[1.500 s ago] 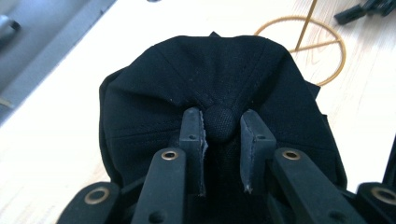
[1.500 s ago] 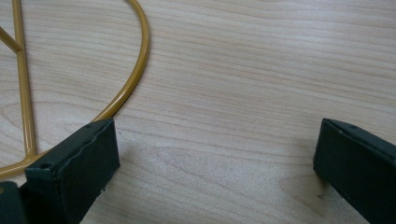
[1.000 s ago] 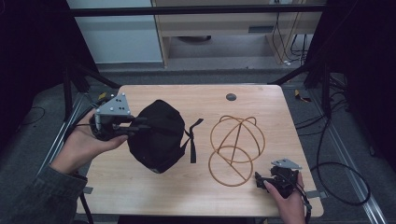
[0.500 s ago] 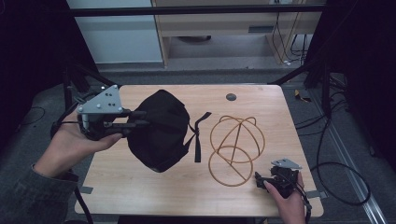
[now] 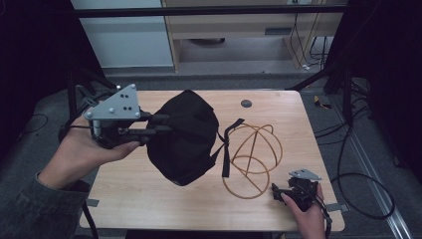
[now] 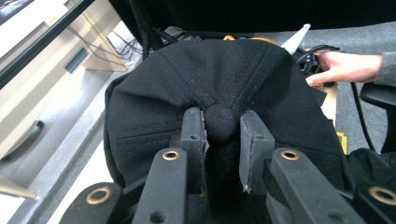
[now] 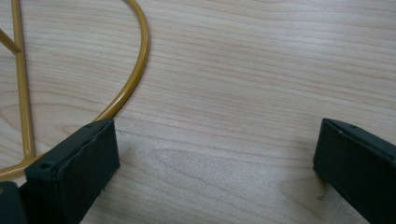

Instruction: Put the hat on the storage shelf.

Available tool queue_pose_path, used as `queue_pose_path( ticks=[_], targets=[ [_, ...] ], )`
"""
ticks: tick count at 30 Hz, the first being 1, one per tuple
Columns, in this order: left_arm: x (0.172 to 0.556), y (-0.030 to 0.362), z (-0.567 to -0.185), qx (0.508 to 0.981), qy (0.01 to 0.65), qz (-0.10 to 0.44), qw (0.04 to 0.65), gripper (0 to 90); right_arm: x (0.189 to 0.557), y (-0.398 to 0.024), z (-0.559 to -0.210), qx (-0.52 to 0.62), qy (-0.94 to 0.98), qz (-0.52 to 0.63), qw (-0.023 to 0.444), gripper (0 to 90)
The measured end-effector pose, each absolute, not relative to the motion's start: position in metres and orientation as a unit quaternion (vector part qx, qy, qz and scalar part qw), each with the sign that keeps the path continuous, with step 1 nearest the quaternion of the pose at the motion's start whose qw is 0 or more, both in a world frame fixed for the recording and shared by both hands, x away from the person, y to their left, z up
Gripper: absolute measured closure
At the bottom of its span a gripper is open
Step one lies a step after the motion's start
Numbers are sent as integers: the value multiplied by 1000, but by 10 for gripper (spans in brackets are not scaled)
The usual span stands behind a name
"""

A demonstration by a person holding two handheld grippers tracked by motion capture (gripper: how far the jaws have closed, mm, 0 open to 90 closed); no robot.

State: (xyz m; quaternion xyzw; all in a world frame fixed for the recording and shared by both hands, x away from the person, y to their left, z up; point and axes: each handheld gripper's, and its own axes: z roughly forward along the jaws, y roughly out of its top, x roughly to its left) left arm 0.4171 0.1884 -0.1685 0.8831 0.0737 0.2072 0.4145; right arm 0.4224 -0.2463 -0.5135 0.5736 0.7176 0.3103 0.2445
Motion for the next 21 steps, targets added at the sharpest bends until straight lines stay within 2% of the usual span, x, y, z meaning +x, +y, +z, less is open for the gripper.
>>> queue_pose_path(
  ticks=[21],
  targets=[
    [439,103,-140,891,30,204,404,742,423,-247,-514,573,719,309,246,4]
  ],
)
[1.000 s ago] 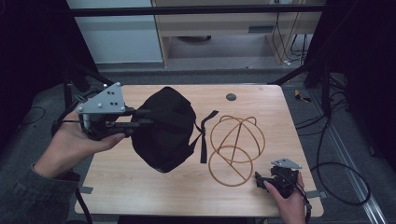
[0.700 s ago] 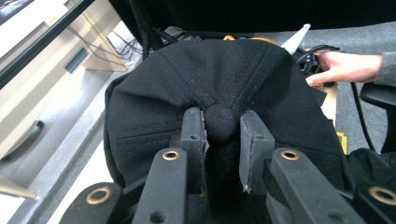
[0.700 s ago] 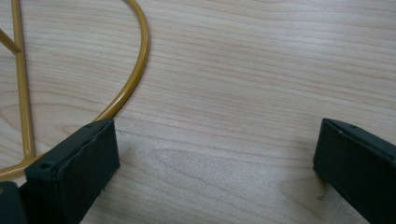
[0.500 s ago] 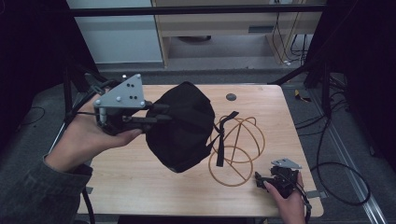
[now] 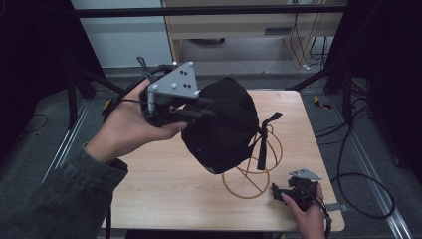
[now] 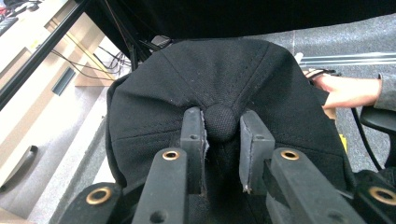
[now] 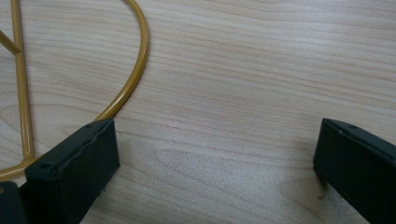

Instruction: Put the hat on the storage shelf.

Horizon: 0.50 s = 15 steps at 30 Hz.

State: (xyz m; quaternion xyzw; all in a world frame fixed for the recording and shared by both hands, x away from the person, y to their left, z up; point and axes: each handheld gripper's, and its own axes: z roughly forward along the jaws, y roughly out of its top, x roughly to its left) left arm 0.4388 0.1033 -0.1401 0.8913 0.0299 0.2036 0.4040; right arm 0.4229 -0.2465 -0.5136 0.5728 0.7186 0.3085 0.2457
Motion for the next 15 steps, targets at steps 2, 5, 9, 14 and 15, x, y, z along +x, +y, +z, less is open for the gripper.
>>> queue_pose_path(
  ticks=[2,5,9,14,15],
  targets=[
    [444,96,-141,894,29,201,399,742,423,-247,-514,572,719,309,246,4],
    [452,86,-142,896,31,196,398,742,423,-247,-514,572,719,309,246,4],
    [454,75,-143,897,27,190,398,741,423,-247,-514,572,719,309,246,4],
    [458,58,-145,900,25,186,393,741,423,-247,-514,572,719,309,246,4],
    [459,55,-146,902,25,185,389,741,423,-247,-514,572,719,309,246,4]
  ],
)
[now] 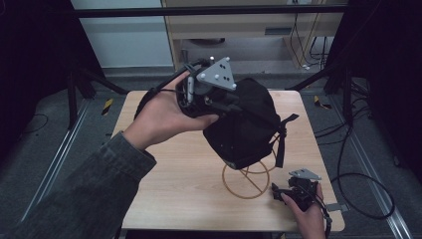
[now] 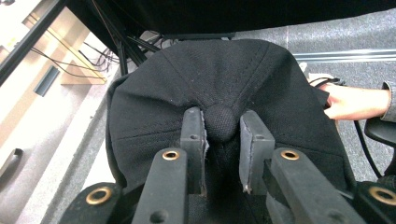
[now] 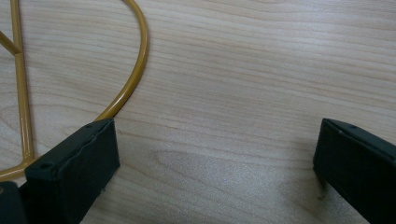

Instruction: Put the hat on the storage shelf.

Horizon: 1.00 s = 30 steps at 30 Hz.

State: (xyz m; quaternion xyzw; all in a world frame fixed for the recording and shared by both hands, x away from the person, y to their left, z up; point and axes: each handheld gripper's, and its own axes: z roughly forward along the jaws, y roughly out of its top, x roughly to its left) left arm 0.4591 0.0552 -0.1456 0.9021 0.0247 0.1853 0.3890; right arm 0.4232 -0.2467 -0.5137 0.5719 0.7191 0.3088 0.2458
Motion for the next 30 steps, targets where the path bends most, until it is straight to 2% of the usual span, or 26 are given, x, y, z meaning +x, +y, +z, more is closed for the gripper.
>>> queue_pose_path(
  ticks=[13,30],
  targets=[
    [478,12,-168,919,22,161,360,741,423,-247,-514,572,719,309,245,4],
    [483,-10,-197,933,23,146,328,740,424,-247,-514,571,720,309,245,4]
  ],
)
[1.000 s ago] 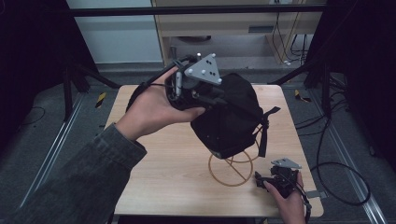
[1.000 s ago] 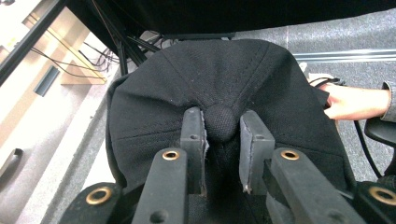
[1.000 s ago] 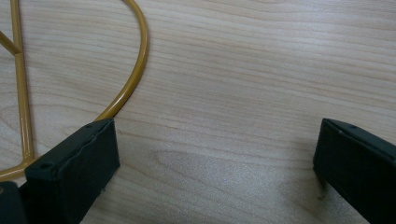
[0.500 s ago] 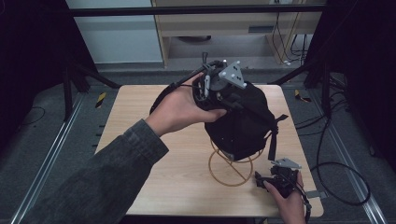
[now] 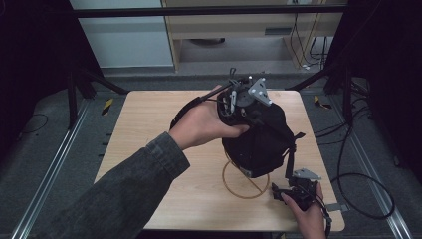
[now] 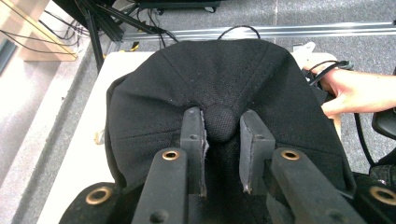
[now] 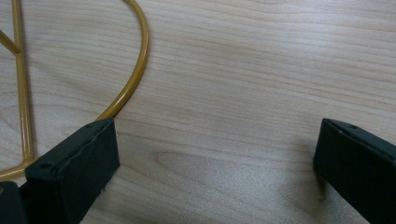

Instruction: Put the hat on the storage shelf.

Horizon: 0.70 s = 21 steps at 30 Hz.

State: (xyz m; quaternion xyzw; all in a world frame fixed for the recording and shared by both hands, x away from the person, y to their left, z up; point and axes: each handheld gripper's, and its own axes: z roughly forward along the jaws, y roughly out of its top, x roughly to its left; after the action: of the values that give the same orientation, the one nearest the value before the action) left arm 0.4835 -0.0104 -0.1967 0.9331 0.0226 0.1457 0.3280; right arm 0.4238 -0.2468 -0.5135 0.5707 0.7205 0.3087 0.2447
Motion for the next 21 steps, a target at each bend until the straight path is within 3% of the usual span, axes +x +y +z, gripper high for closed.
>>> queue_pose_path(
  ticks=[21],
  targets=[
    [495,-13,-218,939,33,133,315,737,424,-247,-514,570,721,308,245,4]
  ],
)
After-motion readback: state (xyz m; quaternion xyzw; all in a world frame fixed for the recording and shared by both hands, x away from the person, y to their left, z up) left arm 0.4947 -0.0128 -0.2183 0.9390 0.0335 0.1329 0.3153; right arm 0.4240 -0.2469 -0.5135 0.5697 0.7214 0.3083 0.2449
